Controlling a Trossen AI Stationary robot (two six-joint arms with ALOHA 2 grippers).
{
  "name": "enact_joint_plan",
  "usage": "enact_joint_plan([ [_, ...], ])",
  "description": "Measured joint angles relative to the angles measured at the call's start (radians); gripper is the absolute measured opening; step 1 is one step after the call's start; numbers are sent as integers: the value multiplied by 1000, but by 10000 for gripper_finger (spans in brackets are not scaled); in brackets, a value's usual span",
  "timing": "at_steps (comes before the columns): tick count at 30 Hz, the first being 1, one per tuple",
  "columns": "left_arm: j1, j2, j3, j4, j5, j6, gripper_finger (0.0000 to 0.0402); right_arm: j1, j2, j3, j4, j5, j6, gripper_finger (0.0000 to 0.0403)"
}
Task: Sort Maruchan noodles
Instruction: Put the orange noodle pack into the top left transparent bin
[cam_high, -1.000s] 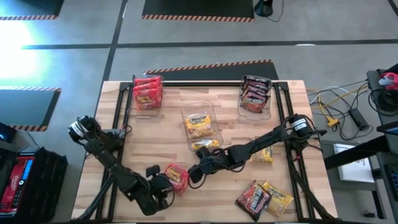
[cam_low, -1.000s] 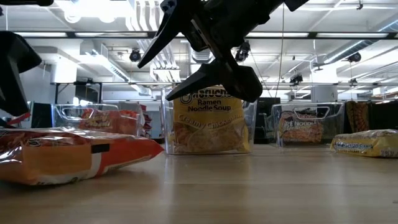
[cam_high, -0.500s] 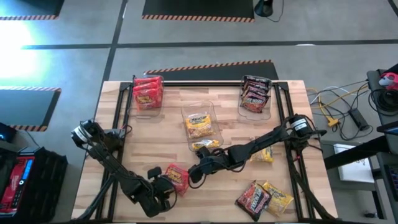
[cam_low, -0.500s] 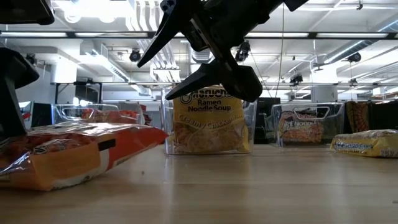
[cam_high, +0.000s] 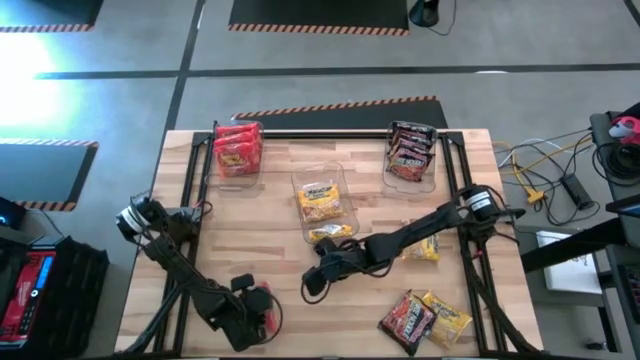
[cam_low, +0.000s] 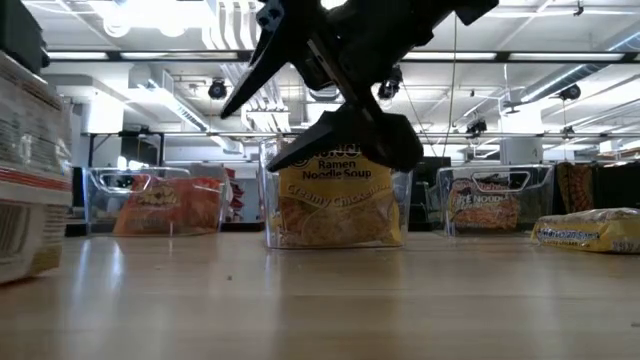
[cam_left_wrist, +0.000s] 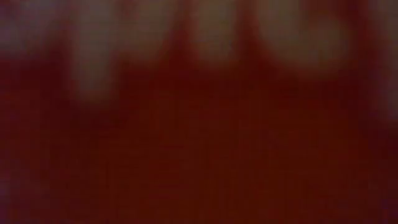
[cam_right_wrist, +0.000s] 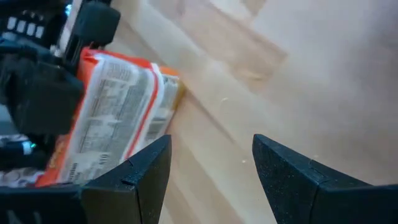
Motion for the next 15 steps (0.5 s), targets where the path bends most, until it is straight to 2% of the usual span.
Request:
enact_joint_plan([
  [9, 16, -1, -1, 8, -36, 2, 138, -4, 61, 3, 248, -80, -23, 215],
  [15, 29, 6, -5, 16, -65, 2, 138, -6, 133, 16, 247, -107, 1, 215],
])
